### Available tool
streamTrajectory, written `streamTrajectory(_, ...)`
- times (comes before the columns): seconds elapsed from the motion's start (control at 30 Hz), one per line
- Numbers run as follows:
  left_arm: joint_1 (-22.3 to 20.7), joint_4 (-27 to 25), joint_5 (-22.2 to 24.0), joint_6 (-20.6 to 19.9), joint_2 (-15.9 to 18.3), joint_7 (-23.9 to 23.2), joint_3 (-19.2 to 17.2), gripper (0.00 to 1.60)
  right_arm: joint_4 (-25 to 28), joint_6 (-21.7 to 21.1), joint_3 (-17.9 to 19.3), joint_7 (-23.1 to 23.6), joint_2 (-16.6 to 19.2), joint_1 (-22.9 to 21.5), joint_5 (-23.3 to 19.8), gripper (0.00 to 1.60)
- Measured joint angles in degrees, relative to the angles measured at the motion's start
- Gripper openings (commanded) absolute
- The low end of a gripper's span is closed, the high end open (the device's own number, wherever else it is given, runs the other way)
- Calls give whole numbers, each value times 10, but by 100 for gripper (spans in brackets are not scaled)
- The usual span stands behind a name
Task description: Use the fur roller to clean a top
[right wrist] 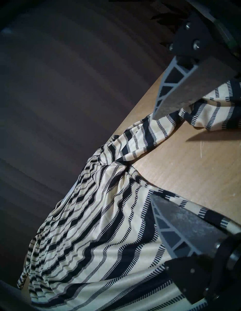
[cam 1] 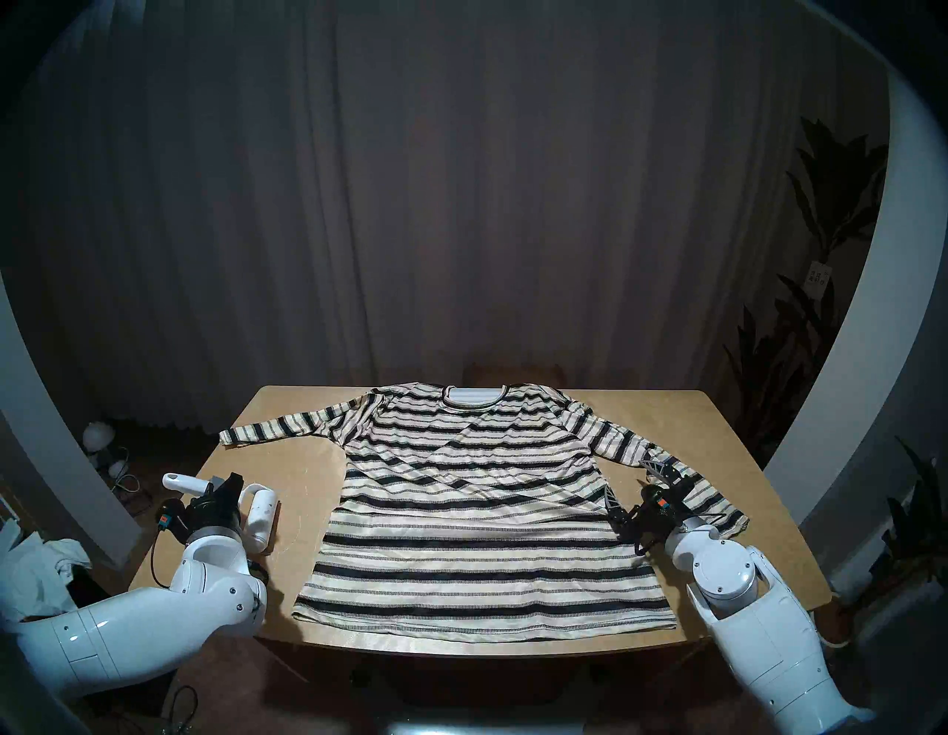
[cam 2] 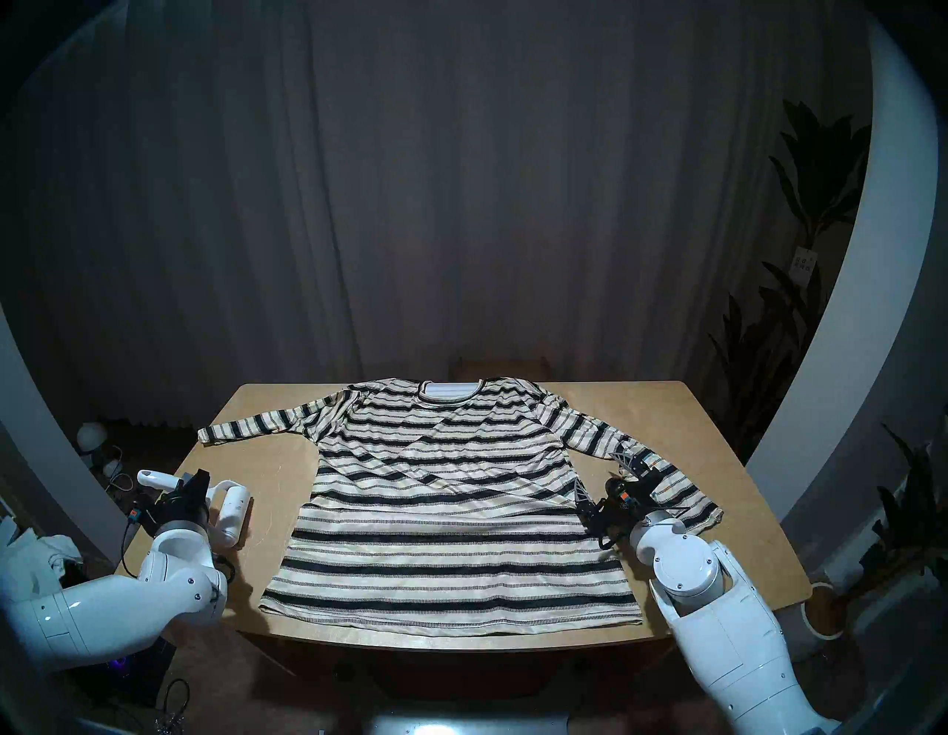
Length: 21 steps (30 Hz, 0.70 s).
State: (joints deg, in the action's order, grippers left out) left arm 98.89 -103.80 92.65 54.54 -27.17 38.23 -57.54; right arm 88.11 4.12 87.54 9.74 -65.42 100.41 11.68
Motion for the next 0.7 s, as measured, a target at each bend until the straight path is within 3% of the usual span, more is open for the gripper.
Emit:
streamTrajectory(0.3, 6, -6, 81, 2, -2, -56, -42, 0, 0, 0, -1, -6, -4, 1, 0, 160)
streamTrajectory(0.7, 5, -8, 143, -3, -20, -146, -74, 0, 4, -1, -6, -16, -14, 4, 0, 160)
